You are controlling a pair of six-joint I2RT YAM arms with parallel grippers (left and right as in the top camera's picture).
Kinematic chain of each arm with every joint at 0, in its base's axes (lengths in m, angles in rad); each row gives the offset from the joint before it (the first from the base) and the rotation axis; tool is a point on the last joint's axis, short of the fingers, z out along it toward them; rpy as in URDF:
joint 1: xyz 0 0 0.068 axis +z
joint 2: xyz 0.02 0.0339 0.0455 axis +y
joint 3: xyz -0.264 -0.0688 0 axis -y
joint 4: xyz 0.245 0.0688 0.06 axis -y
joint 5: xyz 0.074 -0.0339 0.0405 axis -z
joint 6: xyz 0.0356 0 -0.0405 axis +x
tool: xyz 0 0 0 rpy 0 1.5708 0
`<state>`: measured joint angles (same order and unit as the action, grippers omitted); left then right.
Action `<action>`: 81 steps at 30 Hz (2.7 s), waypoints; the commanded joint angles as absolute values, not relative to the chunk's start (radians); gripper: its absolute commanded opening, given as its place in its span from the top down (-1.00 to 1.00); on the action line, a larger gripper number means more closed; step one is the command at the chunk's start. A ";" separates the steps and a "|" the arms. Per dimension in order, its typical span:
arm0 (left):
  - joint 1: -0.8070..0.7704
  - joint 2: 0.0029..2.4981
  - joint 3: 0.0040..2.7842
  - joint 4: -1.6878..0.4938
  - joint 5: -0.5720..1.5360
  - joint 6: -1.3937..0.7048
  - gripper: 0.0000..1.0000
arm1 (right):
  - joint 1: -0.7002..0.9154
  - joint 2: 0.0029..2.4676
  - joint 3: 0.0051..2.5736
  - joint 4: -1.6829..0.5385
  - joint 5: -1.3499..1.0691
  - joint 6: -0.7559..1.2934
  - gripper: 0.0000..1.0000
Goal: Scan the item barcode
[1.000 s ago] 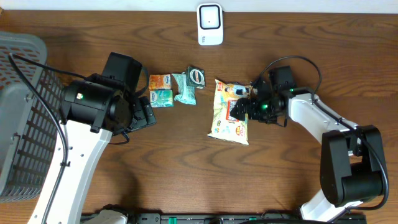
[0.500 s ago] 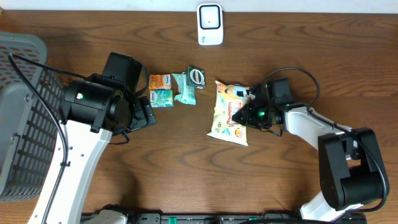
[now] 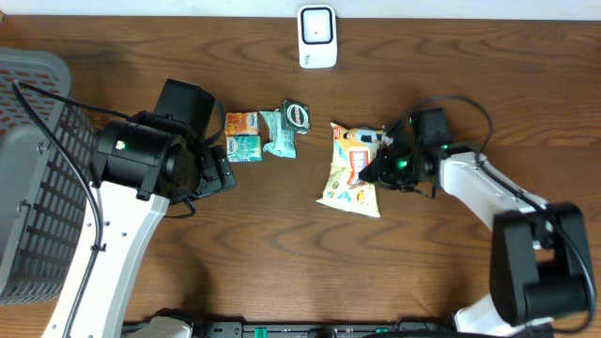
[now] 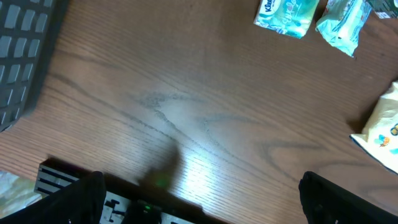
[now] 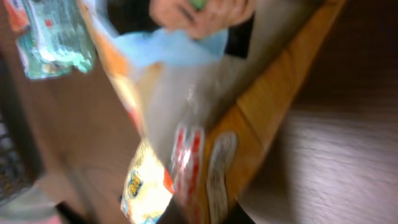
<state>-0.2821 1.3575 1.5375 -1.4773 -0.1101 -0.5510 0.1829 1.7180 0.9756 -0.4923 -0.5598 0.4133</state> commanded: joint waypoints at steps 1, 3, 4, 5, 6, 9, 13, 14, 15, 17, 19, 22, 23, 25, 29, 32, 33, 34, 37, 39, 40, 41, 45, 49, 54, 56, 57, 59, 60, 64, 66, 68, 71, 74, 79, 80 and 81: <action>-0.278 1.352 1.536 -1.480 -0.113 -0.563 -0.95 | 0.196 1.610 1.072 -0.570 -0.295 0.402 0.98; -0.278 1.352 1.536 -1.480 -0.113 -0.563 -0.95 | 0.224 1.570 1.106 -0.633 -0.119 0.403 0.97; -0.278 1.352 1.536 -1.480 -0.113 -0.563 -0.95 | 0.240 1.554 1.115 -0.650 -0.046 0.403 0.98; -0.278 1.352 1.536 -1.480 -0.113 -0.563 -0.95 | 0.259 1.541 1.118 -0.662 0.022 0.402 0.97; -0.278 1.352 1.536 -1.480 -0.113 -0.563 -0.95 | 0.279 1.529 1.118 -0.671 0.083 0.403 0.98; -0.278 1.352 1.536 -1.480 -0.113 -0.563 -0.95 | 0.340 1.523 1.117 -0.701 0.230 0.403 0.98; -0.278 1.352 1.536 -1.480 -0.113 -0.563 -0.95 | 0.384 1.537 1.113 -0.695 0.199 0.403 0.98; -0.278 1.352 1.536 -1.480 -0.113 -0.563 -0.95 | 0.393 1.539 1.113 -0.683 0.157 0.403 0.96; -0.278 1.352 1.536 -1.480 -0.113 -0.563 -0.95 | 0.401 1.542 1.112 -0.671 0.120 0.403 0.87; -0.278 1.352 1.536 -1.480 -0.113 -0.563 -0.95 | 0.419 1.549 1.112 -0.645 0.063 0.402 0.51; -0.278 1.352 1.536 -1.480 -0.113 -0.563 -0.96 | 0.446 1.560 1.112 -0.626 0.049 0.402 0.17; -0.278 1.352 1.536 -1.480 -0.113 -0.563 -0.95 | 0.497 1.594 1.112 -0.608 0.056 0.359 -0.32; -0.278 1.352 1.536 -1.480 -0.113 -0.563 -0.95 | 0.514 1.608 1.112 -0.605 0.067 0.353 -0.40; -0.278 1.352 1.536 -1.480 -0.113 -0.563 -0.95 | 0.548 1.645 1.112 -0.606 0.122 0.354 -0.47; -0.278 1.352 1.536 -1.480 -0.113 -0.563 -0.96 | 0.624 1.743 1.112 -0.601 0.295 0.355 -0.71; -0.278 1.352 1.536 -1.480 -0.113 -0.563 -0.95 | 0.672 1.810 1.112 -0.602 0.409 0.380 -0.77; -0.278 1.352 1.536 -1.480 -0.113 -0.563 -0.95 | 0.685 1.829 1.112 -0.601 0.438 0.386 -0.78; -0.278 1.352 1.536 -1.480 -0.113 -0.563 -0.95 | 0.696 1.847 1.112 -0.601 0.462 0.389 -0.79; -0.278 1.352 1.536 -1.480 -0.113 -0.563 -0.95 | 0.719 1.898 1.112 -0.603 0.527 0.388 -0.80; -0.278 1.352 1.536 -1.480 -0.113 -0.563 -0.96 | 0.724 1.928 1.112 -0.603 0.544 0.388 -0.77; -0.278 1.352 1.536 -1.480 -0.113 -0.563 -0.95 | 0.724 1.945 1.112 -0.603 0.544 0.388 -0.71; -0.278 1.352 1.536 -1.480 -0.113 -0.563 -0.95 | 0.724 1.959 1.112 -0.603 0.543 0.389 -0.60; -0.278 1.352 1.536 -1.480 -0.113 -0.563 -0.96 | 0.724 1.997 1.112 -0.608 0.530 0.389 0.56; -0.278 1.352 1.536 -1.480 -0.113 -0.563 -0.95 | 0.723 1.985 1.121 -0.607 0.471 0.389 0.98; -0.278 1.352 1.536 -1.480 -0.113 -0.563 -0.95 | 0.696 1.938 1.195 -0.653 0.297 0.388 0.98; -0.278 1.352 1.536 -1.480 -0.113 -0.563 -0.95 | 0.667 1.903 1.245 -0.691 0.224 0.388 0.98; -0.278 1.352 1.536 -1.480 -0.113 -0.563 -0.95 | 0.649 1.883 1.269 -0.708 0.186 0.386 0.98; -0.278 1.352 1.536 -1.480 -0.113 -0.563 -0.95 | 0.607 1.841 1.308 -0.727 0.070 0.348 0.98; -0.278 1.352 1.536 -1.480 -0.113 -0.563 -0.95 | 0.585 1.818 1.320 -0.727 -0.013 0.315 0.98; -0.278 1.352 1.536 -1.480 -0.113 -0.563 -0.95 | 0.476 1.732 1.328 -0.704 -0.395 0.204 0.98; -0.278 1.352 1.536 -1.480 -0.113 -0.563 -0.95 | 0.421 1.718 1.328 -0.703 -0.570 0.163 0.98; -0.278 1.352 1.536 -1.480 -0.113 -0.563 -0.95 | 0.361 1.721 1.325 -0.703 -0.730 0.141 0.98; -0.278 1.352 1.536 -1.480 -0.113 -0.563 -0.95 | 0.288 1.739 1.295 -0.678 -0.917 0.136 0.98; -0.278 1.352 1.536 -1.480 -0.113 -0.563 -0.95 | 0.233 1.761 1.217 -0.581 -1.139 0.134 0.98; -0.278 1.352 1.536 -1.480 -0.113 -0.563 -0.95 | 0.166 1.783 1.069 -0.458 -1.125 0.236 0.98; -0.278 1.352 1.536 -1.480 -0.113 -0.563 -0.95 | 0.149 1.782 1.049 -0.451 -1.076 0.256 0.98; -0.278 1.352 1.536 -1.480 -0.113 -0.563 -0.95 | 0.130 1.782 1.037 -0.453 -1.017 0.274 0.98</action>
